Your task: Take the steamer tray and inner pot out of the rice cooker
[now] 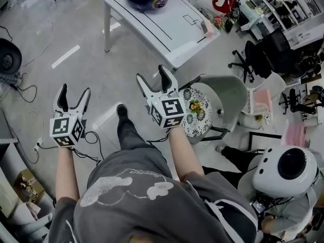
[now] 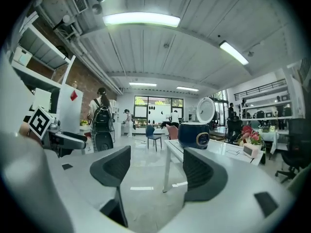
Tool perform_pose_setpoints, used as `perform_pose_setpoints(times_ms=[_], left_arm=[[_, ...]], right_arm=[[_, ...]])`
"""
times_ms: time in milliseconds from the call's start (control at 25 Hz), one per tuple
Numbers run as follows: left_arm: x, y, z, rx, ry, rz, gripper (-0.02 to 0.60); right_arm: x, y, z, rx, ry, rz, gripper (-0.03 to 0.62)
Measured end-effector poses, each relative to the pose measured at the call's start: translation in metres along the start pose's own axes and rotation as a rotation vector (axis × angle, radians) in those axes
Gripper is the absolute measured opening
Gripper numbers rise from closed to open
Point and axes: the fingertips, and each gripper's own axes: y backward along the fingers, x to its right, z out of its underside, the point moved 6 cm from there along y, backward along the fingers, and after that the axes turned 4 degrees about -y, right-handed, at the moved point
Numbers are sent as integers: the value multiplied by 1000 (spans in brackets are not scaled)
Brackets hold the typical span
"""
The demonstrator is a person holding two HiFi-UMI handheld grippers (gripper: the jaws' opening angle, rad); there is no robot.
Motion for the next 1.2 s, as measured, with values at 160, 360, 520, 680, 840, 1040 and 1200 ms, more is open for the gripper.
perform_pose_setpoints(times_ms=[160, 360, 520, 680, 840, 1040, 1200], left_arm=[[-23, -56, -14, -8, 7, -1, 393], [-44, -142, -43, -9, 6, 1, 398], [-60, -215, -62, -20, 3, 17, 402], [-74, -282, -78, -26, 5, 23, 402], [-84, -339, -89, -26, 5, 29, 402], [-90, -394, -101, -31, 16, 40, 402], [-87, -423, -112, -21, 7, 59, 402]], right_arm=[[33, -57, -4, -4, -43, 5, 325], [88, -128, -15, -19, -88, -5, 325], [136, -184, -23, -30, -135, 12, 325], [179, -239, -28, -54, -138, 21, 324], [215, -281, -35, -50, -136, 32, 324], [249, -318, -46, -39, -134, 41, 324], [269, -336, -47, -44, -138, 51, 324]])
